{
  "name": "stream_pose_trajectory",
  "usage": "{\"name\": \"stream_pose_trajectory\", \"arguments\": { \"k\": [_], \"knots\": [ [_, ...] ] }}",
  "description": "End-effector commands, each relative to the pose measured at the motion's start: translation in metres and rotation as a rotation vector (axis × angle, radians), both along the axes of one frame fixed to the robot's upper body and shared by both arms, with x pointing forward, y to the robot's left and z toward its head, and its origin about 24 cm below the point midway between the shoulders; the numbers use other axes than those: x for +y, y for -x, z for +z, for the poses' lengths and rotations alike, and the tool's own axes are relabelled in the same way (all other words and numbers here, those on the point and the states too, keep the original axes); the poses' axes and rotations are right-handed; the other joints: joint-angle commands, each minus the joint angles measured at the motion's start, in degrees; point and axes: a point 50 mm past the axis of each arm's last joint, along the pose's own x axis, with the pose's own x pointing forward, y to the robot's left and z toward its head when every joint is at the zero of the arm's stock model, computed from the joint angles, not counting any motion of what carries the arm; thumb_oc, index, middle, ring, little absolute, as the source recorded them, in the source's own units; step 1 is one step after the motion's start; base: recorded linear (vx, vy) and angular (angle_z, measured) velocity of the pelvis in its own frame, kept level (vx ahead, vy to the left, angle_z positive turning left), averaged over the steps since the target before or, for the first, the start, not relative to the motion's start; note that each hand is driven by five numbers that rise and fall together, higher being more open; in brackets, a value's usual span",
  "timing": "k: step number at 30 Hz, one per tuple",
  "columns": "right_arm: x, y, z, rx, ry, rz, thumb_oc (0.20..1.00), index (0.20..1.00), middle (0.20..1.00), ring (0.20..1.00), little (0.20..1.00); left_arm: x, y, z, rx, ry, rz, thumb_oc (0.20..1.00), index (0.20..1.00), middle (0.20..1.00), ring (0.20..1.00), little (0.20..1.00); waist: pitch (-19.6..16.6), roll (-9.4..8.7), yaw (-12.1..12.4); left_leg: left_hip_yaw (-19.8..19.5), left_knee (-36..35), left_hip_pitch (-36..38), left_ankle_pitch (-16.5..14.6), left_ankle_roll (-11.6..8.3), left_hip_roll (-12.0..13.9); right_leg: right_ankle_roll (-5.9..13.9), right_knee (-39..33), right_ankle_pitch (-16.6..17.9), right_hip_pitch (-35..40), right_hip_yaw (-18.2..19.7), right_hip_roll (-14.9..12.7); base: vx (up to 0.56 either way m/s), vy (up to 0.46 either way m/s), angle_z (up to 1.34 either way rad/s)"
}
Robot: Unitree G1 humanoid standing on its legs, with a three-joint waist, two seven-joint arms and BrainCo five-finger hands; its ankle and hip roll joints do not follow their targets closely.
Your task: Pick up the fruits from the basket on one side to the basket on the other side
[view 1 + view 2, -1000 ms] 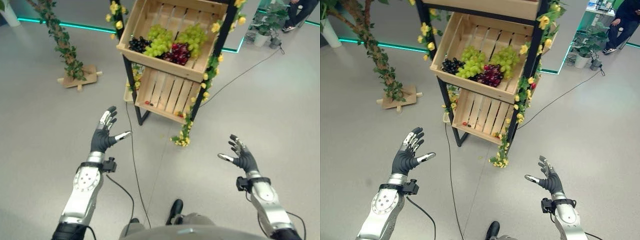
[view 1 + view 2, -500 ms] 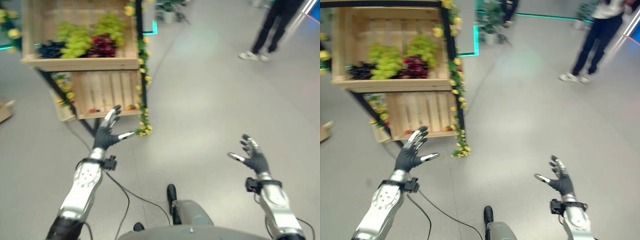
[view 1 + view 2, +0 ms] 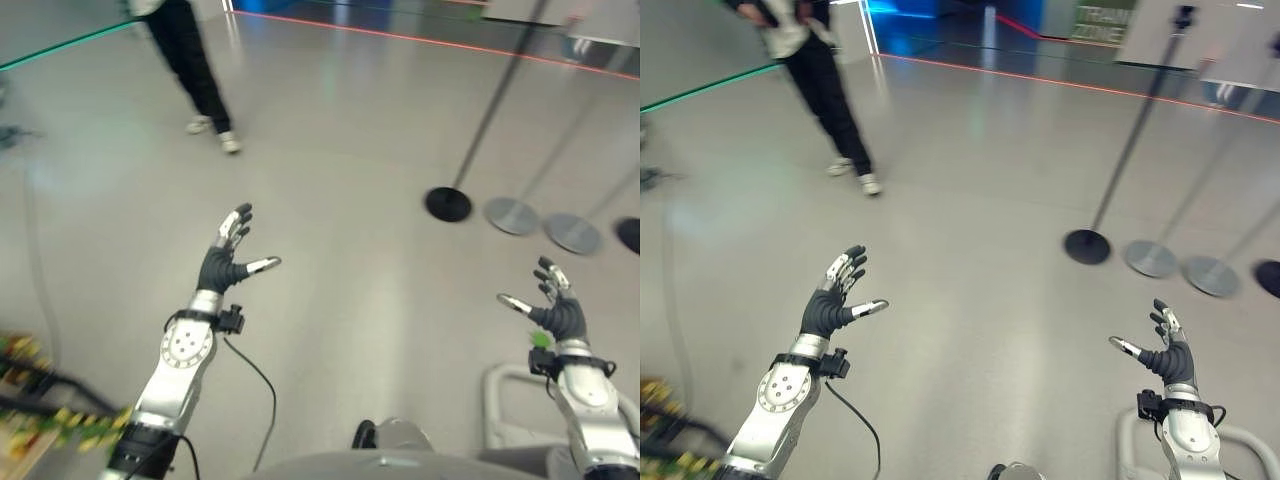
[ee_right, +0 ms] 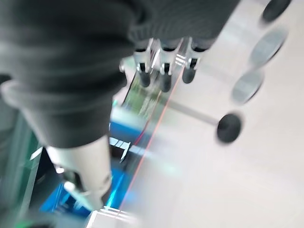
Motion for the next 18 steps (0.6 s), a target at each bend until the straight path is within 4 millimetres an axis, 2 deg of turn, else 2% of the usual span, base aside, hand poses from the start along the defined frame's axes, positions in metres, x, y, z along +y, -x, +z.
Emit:
{"name": "stream_pose_trajectory", "arguments": {
  "k": [1,2,3,4,5,6,7,8,9,10,11,12,13,14,15,16,18],
  "knots": [
    [0.009,-0.031,0.047,-0.23,0.04,0.077,1.0,1.0,1.0,1.0,1.0,-0.012,-0.001,0.02,-0.101,0.046,-0.054,1.0,1.0,1.0,1.0,1.0,4.4,-2.86,3.6,-17.7,8.6,-6.7,2.0,0.07,-9.5,8.32,-12.6,5.9,6.2,7.3,-1.6,0.13,-0.118,-1.94],
    [0.01,-0.031,0.044,-0.215,0.037,0.09,1.0,1.0,1.0,1.0,1.0,-0.014,-0.001,0.021,-0.107,0.05,-0.068,1.0,1.0,1.0,1.0,1.0,4.7,-3.24,4.3,-19.4,8.0,-8.9,2.0,0.64,-10.8,8.46,-13.4,6.3,7.4,9.4,-0.9,0.05,-0.058,-2.09],
    [0.01,-0.031,0.044,-0.216,0.036,0.09,1.0,1.0,1.0,1.0,1.0,-0.014,-0.001,0.021,-0.107,0.049,-0.068,1.0,1.0,1.0,1.0,1.0,4.6,-3.48,4.4,-19.2,7.8,-9.0,2.3,0.83,-11.0,8.47,-13.6,6.6,7.2,9.5,-1.1,0.27,-0.07,-1.43],
    [0.007,-0.022,0.039,-0.184,0.037,0.076,1.0,1.0,1.0,1.0,1.0,-0.018,-0.001,0.024,-0.117,0.064,-0.093,1.0,1.0,1.0,1.0,1.0,4.8,-4.13,5.0,-21.9,5.0,-14.4,1.3,2.27,-8.6,9.11,-13.8,5.3,9.5,13.5,-0.4,0.2,-0.033,-1.36],
    [0.007,-0.022,0.039,-0.185,0.037,0.075,1.0,1.0,1.0,1.0,1.0,-0.018,-0.002,0.024,-0.118,0.064,-0.094,1.0,1.0,1.0,1.0,1.0,4.7,-4.25,5.1,-21.8,4.8,-14.5,1.6,2.41,-8.8,9.09,-13.9,5.5,9.3,13.5,-0.5,0.3,-0.01,-1.14],
    [0.006,-0.022,0.037,-0.183,0.033,0.069,1.0,1.0,1.0,1.0,1.0,-0.02,-0.003,0.025,-0.122,0.064,-0.097,1.0,1.0,1.0,1.0,1.0,5.0,-4.29,5.6,-24.3,2.0,-16.3,1.2,2.66,-10.3,9.24,-13.9,5.3,10.2,14.7,-0.4,0.18,0.11,-1.02],
    [0.009,-0.023,0.035,-0.177,0.026,0.074,1.0,1.0,1.0,1.0,1.0,-0.021,-0.004,0.025,-0.121,0.062,-0.093,1.0,1.0,1.0,1.0,1.0,5.3,-3.69,6.7,-29.5,-4.3,-17.3,0.1,2.78,-12.8,9.77,-14.1,4.8,10.9,17.0,0.4,0.35,0.267,-1.34],
    [0.014,-0.028,0.032,-0.162,0.037,0.102,1.0,1.0,1.0,1.0,1.0,-0.02,-0.004,0.026,-0.129,0.051,-0.081,1.0,1.0,1.0,1.0,1.0,5.6,-2.57,8.8,-39.7,-17.5,-16.0,3.2,1.69,-15.6,10.44,-13.7,4.5,11.2,22.4,1.8,0.36,0.293,-1.24],
    [0.015,-0.029,0.03,-0.151,0.039,0.111,1.0,1.0,1.0,1.0,1.0,-0.019,-0.003,0.027,-0.135,0.047,-0.08,1.0,1.0,1.0,1.0,1.0,5.6,-2.18,9.6,-44.5,-20.1,-15.9,4.4,1.12,-15.9,10.58,-13.5,3.9,11.6,24.9,2.4,0.26,0.203,-1.46],
    [0.015,-0.03,0.03,-0.151,0.039,0.112,1.0,1.0,1.0,1.0,1.0,-0.019,-0.003,0.027,-0.135,0.048,-0.08,1.0,1.0,1.0,1.0,1.0,5.6,-2.17,9.5,-44.5,-20.6,-15.6,4.5,1.04,-15.9,10.51,-13.4,3.8,11.6,24.9,2.4,0.2,0.103,-1.94],
    [0.016,-0.032,0.032,-0.152,0.049,0.124,1.0,1.0,1.0,1.0,1.0,-0.017,-0.002,0.026,-0.134,0.041,-0.07,1.0,1.0,1.0,1.0,1.0,5.7,-1.74,10.0,-48.3,-22.3,-16.1,5.9,0.38,-16.4,10.63,-13.0,3.3,12.0,27.1,3.1,0.18,0.137,-1.92],
    [0.016,-0.033,0.031,-0.145,0.051,0.129,1.0,1.0,1.0,1.0,1.0,-0.017,-0.001,0.026,-0.133,0.033,-0.069,1.0,1.0,1.0,1.0,1.0,5.5,-1.39,9.8,-50.4,-22.8,-16.5,6.6,-0.21,-16.9,10.99,-12.8,2.7,12.5,28.8,3.3,0.26,0.318,-1.62],
    [0.017,-0.033,0.03,-0.131,0.042,0.149,1.0,1.0,1.0,1.0,1.0,-0.013,0.0,0.025,-0.127,0.04,-0.056,1.0,1.0,1.0,1.0,1.0,5.1,-1.08,9.4,-49.9,-21.9,-15.6,4.5,0.27,-17.8,11.55,-11.3,1.9,12.5,31.1,2.7,0.17,0.266,-0.71],
    [0.017,-0.033,0.03,-0.13,0.042,0.15,1.0,1.0,1.0,1.0,1.0,-0.013,0.0,0.025,-0.127,0.041,-0.055,1.0,1.0,1.0,1.0,1.0,5.2,-1.14,9.6,-49.6,-21.4,-15.5,4.1,0.39,-17.9,11.63,-11.1,1.7,12.6,31.4,2.6,0.2,0.429,-1.23],
    [0.014,-0.029,0.026,-0.1,0.049,0.145,1.0,1.0,1.0,1.0,1.0,-0.014,-0.001,0.026,-0.125,0.032,-0.07,1.0,1.0,1.0,1.0,1.0,4.8,-0.96,8.6,-48.0,-20.4,-15.0,2.9,0.88,-19.2,13.13,-11.2,2.1,12.8,32.2,0.6,0.12,0.26,-1.31],
    [0.014,-0.029,0.026,-0.1,0.049,0.144,1.0,1.0,1.0,1.0,1.0,-0.014,-0.001,0.026,-0.125,0.032,-0.071,1.0,1.0,1.0,1.0,1.0,4.8,-1.04,8.9,-47.7,-20.3,-14.9,2.8,1.0,-19.3,13.23,-11.2,2.1,12.8,32.5,0.5,0.15,0.367,-1.41],
    [0.016,-0.027,0.022,-0.073,0.042,0.157,1.0,1.0,1.0,1.0,1.0,-0.013,0.0,0.026,-0.123,0.019,-0.075,1.0,1.0,1.0,1.0,1.0,4.1,-1.31,9.0,-45.0,-20.9,-13.4,1.2,2.82,-20.4,15.28,-10.9,3.0,11.9,33.9,-1.6,0.09,0.295,-0.82]
  ]
}}
